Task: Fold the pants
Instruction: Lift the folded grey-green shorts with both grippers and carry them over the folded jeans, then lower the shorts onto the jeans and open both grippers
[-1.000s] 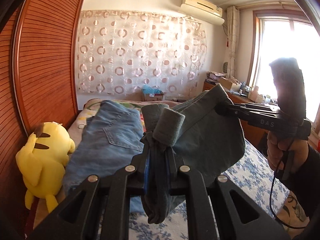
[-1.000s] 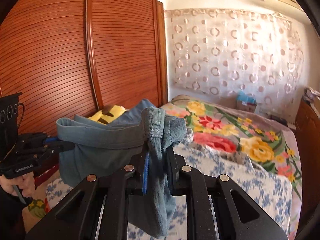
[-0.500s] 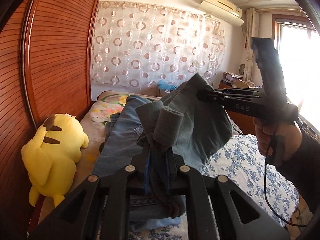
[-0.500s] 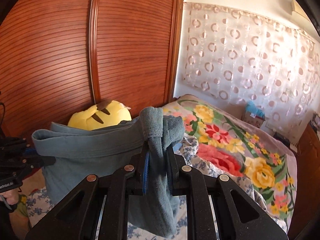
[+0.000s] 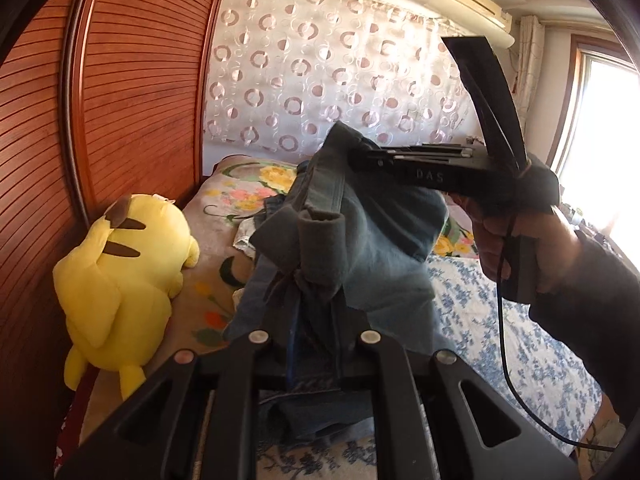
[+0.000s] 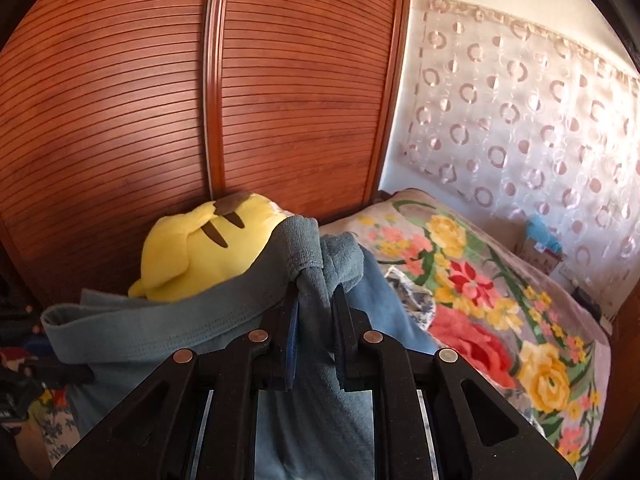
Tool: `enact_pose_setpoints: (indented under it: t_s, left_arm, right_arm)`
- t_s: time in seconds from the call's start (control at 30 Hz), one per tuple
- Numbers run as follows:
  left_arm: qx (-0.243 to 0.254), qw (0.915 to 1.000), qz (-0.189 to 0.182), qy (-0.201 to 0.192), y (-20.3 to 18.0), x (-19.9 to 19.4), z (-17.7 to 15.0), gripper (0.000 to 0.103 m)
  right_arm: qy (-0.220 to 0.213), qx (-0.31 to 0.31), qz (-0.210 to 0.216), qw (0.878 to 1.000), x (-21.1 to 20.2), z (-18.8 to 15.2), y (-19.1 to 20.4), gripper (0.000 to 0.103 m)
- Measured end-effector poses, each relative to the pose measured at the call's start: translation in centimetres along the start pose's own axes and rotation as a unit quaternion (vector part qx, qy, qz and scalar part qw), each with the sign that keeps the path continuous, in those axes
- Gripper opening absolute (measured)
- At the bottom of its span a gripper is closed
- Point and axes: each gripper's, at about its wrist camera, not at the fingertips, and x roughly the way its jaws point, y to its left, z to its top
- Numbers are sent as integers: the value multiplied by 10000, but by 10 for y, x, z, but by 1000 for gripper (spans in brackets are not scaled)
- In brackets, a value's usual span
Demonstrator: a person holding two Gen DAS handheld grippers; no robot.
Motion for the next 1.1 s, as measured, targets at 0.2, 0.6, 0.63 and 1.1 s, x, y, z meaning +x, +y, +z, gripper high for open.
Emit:
enact_pose_setpoints:
  t_s: [0.2,0.6,0.63,1.1]
  left_arm:
    - [63,9999,64,72,5,-9,-7,14]
    - [236,9994,243,-78,-3,-21,-4,52]
    - [251,9995,197,-71,-6,-20,-4,54]
    - [255,9996,122,74,-27,0,-11,55]
  right_arm:
    - [40,-38,168,9998,24,9,15,13]
    - [-58,485,-47,9988,-18,-22,-15,43]
    - [-40,527,-110,9985,-22,-26,-18,45]
    - [335,1510,219,9877,-20,-70,-62,52]
